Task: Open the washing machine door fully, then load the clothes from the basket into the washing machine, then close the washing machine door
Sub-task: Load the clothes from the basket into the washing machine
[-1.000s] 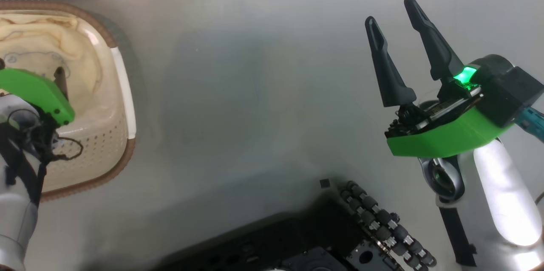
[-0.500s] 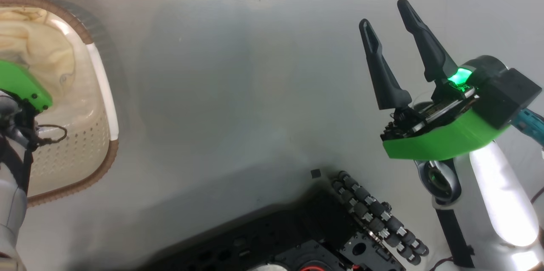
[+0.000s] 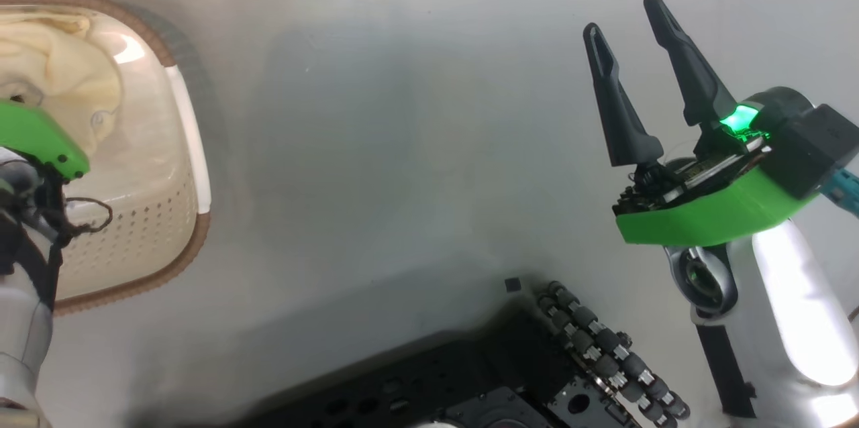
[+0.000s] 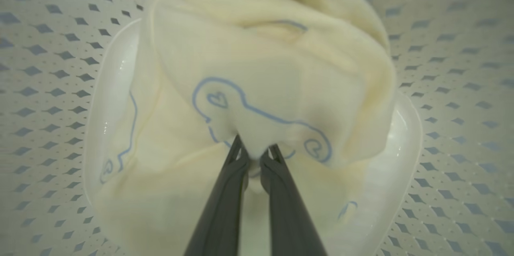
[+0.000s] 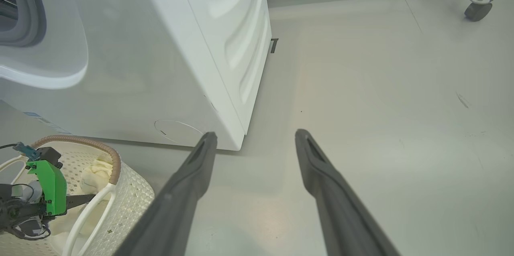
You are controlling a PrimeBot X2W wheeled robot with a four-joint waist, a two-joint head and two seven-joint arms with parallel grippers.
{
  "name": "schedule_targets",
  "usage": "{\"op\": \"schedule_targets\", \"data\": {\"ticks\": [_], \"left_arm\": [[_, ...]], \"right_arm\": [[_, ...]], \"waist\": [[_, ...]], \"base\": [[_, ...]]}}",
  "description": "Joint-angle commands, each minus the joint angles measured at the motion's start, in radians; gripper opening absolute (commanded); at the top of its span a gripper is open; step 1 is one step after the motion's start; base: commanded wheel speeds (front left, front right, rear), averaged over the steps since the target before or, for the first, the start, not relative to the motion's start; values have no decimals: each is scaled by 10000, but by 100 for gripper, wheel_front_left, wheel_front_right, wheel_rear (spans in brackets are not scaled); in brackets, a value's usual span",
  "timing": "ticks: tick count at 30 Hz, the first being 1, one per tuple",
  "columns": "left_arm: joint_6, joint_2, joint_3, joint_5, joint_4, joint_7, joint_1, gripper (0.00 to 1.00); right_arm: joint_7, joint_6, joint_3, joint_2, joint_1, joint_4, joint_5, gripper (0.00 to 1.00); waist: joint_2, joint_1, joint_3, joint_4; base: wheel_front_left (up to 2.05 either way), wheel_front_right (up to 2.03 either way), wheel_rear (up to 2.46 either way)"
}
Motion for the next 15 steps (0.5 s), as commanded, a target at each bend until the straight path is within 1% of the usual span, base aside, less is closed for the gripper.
{"op": "schedule_targets", "data": {"ticks": [1, 7, 11, 13, 15], "left_arm": [[21, 316, 119, 100, -60, -356, 330, 0], [17, 92, 72, 163, -183, -1476, 551, 0], [67, -91, 196, 113, -452, -1963, 805, 0], [168, -191, 301, 178, -876, -2100, 1103, 0], [321, -167, 498, 298, -1481, -2118, 1330, 0]], "right_arm": [[-88, -29, 17, -68, 278, -220, -21, 100], [-18, -29, -326, -68, 407, -267, -246, 100], [137, -29, -522, -68, 546, -328, -318, 100], [244, -29, -666, -68, 680, -382, -393, 100], [327, -29, -759, -68, 788, -414, -429, 100]], "waist": [[0, 0, -195, 174], [0, 0, -771, 592], [0, 0, -1248, 837], [0, 0, -1643, 1036], [0, 0, -1942, 1175]], "base": [[0, 0, 0], [0, 0, 0], [0, 0, 0], [0, 0, 0], [0, 0, 0]]}}
